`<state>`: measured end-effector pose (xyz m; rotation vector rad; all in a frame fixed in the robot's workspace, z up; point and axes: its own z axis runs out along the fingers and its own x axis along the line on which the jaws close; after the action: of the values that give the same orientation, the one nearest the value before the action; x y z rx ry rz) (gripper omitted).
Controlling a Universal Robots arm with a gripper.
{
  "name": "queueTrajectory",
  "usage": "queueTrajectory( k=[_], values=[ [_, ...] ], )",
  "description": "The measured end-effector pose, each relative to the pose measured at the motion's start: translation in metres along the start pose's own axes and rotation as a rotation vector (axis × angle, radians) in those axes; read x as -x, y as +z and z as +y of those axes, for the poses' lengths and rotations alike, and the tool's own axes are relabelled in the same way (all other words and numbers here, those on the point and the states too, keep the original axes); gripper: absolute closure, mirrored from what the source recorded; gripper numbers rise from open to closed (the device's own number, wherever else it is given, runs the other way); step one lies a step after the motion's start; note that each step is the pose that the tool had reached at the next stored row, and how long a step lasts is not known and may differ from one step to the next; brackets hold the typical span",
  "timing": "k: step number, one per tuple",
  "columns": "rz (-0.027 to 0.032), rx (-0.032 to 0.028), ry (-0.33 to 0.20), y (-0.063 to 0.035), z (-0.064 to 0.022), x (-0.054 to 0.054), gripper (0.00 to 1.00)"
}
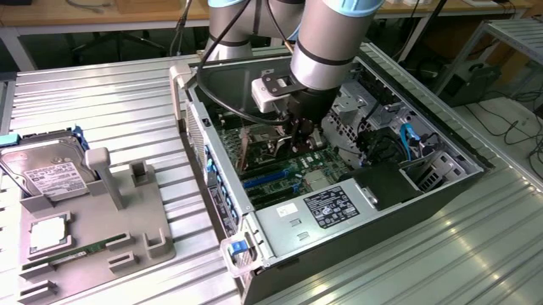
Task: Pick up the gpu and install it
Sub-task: 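Insert the gpu into the slot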
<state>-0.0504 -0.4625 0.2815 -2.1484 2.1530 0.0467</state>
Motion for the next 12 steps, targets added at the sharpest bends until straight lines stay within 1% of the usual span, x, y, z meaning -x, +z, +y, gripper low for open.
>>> queueTrajectory(
  k=[1, 2, 4, 5, 7, 9, 11, 12],
  values=[
    [0.0015, -0.0016, 0.004, 0.0012, 0.0004, 0.000, 0.73],
    [0.0061, -0.0021, 0.006, 0.0016, 0.0010, 0.000, 0.73],
    [0.0267, -0.0028, 0.008, 0.0019, 0.0021, 0.000, 0.73],
    [0.0319, -0.0030, 0.008, 0.0028, 0.0029, 0.000, 0.73],
    [0.0320, -0.0030, 0.008, 0.0044, 0.0078, -0.001, 0.73],
    [0.0281, -0.0032, 0.009, 0.0059, 0.0131, -0.001, 0.73],
    [0.0266, -0.0037, 0.005, 0.0076, 0.0138, -0.001, 0.73],
    [0.0260, -0.0054, -0.004, 0.0077, 0.0138, -0.001, 0.73]
  ],
)
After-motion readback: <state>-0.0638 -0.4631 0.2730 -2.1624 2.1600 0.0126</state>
